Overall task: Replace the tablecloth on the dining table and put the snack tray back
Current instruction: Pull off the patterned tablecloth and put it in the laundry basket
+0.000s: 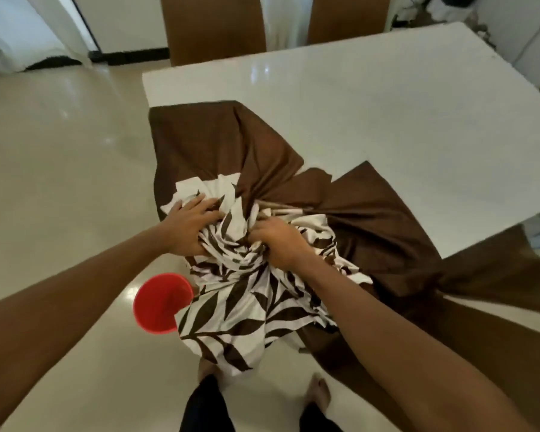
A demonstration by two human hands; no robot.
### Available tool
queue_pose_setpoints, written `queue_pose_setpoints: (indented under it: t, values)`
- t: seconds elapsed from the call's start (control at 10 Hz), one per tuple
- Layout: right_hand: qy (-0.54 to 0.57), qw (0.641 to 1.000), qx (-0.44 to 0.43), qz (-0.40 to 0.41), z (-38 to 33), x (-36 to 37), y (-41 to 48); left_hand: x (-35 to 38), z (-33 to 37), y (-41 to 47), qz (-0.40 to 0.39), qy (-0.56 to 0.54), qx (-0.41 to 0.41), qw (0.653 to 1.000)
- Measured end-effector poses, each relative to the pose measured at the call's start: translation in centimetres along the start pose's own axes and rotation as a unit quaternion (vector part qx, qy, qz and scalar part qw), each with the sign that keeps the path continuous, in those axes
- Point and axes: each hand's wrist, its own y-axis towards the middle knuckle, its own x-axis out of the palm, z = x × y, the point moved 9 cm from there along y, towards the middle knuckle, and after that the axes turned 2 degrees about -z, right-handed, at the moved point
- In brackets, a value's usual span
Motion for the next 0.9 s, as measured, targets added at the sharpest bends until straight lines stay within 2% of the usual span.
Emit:
queue_pose_setpoints:
  t: [0.1, 0.2, 0.3, 0.4, 0.5, 0.6, 0.7, 0.8, 0.9]
  values:
    - [-0.043, 0.957, 0.261, 0.114, 3.9, -2.8, -3.0, -1.2, 1.9, -1.1, 0.169, -0.03, 0.06, 0.983]
    - [-0.046, 0.853, 0.504, 0.132, 5.7, -3.8, -9.3, -2.8, 1.7, -2.6, 0.267, -0.157, -0.016, 0.951]
    - [0.061, 0.834, 0.546, 0.051, 3.8, 0.2, -13.2, -2.8, -0.5, -1.8, 0.222, -0.337, -0.157, 0.902]
    - [0.011, 0.857, 0.515, -0.003, 1.1, 3.2, -13.0, -0.8, -1.1, -0.8, 0.137, -0.485, -0.181, 0.845]
    - [-0.01, 0.872, 0.476, 0.114, 0.0, 1.0, -10.3, -0.5, 0.7, -2.1, 0.092, -0.619, -0.136, 0.768]
    - [0.142, 0.817, 0.519, 0.207, -0.9, -0.2, -9.2, -0.1, 4.5, -5.0, 0.053, -0.653, -0.087, 0.75]
    - [0.34, 0.706, 0.536, 0.313, -3.1, 1.0, -8.8, 0.9, 8.2, -7.5, 0.024, -0.665, -0.034, 0.746]
    - [0.547, 0.535, 0.51, 0.393, -5.0, 3.3, -9.8, 0.6, 9.8, -8.7, -0.014, -0.684, 0.002, 0.729]
    - [0.644, 0.444, 0.482, 0.395, -7.6, 3.6, -9.3, -0.4, 10.7, -9.1, -0.053, -0.658, 0.055, 0.749]
